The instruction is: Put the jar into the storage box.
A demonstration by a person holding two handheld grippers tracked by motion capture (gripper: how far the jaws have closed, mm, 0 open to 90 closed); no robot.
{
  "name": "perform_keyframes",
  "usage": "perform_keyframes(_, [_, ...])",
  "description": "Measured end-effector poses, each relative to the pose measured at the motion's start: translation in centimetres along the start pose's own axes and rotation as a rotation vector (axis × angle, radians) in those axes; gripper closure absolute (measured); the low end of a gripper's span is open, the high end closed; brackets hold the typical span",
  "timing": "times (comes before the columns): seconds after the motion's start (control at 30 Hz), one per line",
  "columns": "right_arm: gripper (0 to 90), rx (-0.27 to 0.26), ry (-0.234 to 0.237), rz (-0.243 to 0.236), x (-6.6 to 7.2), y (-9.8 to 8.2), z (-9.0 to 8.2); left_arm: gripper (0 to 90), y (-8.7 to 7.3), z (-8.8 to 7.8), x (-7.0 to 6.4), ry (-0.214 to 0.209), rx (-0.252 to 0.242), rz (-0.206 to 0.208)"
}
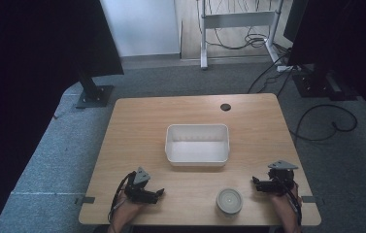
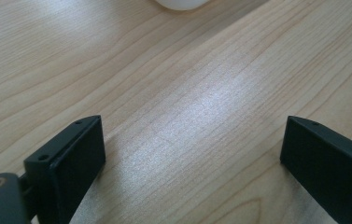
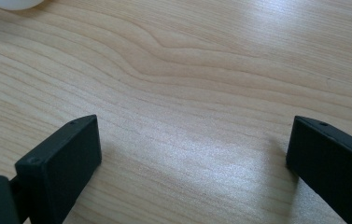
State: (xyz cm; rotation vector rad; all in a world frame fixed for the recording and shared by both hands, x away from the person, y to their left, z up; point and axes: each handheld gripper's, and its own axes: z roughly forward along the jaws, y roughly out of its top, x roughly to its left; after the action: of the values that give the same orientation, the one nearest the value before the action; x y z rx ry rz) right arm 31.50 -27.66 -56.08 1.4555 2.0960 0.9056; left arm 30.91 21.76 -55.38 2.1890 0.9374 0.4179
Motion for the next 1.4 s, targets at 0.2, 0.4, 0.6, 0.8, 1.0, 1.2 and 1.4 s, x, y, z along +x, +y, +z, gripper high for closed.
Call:
perform_keyframes(0.2, [2.8,0.0,0.001,-0.001,0.0,0.0,0.0,8.6,0.1,-0.3,-0.4,0.001,-0.009,0.006])
perform_keyframes(0.4, [2.8,0.0,0.001,-0.001,0.0,0.0,0.0,8.6,0.5,-1.1,-0.9,-0.01,-0.041,0.002])
perform_keyframes(0.6, [2.8,0.0,0.002,-0.001,0.0,0.0,0.0,8.8,0.9,-1.7,-1.7,-0.027,-0.065,0.011])
perform_keyframes(0.8, [2.8,0.0,0.002,-0.001,0.0,0.0,0.0,9.6,1.3,-1.9,-2.4,-0.047,-0.075,0.026])
perform_keyframes(1.0, [2.8,0.0,0.002,-0.001,0.0,0.0,0.0,9.2,1.6,-1.9,-3.0,-0.064,-0.083,0.031])
perform_keyframes(1.2, [2.8,0.0,0.002,-0.001,0.0,0.0,0.0,8.4,1.9,-1.9,-3.6,-0.081,-0.087,0.036])
perform_keyframes(1.4, [2.8,0.0,0.002,-0.001,0.0,0.0,0.0,7.9,2.2,-1.8,-4.2,-0.102,-0.093,0.049])
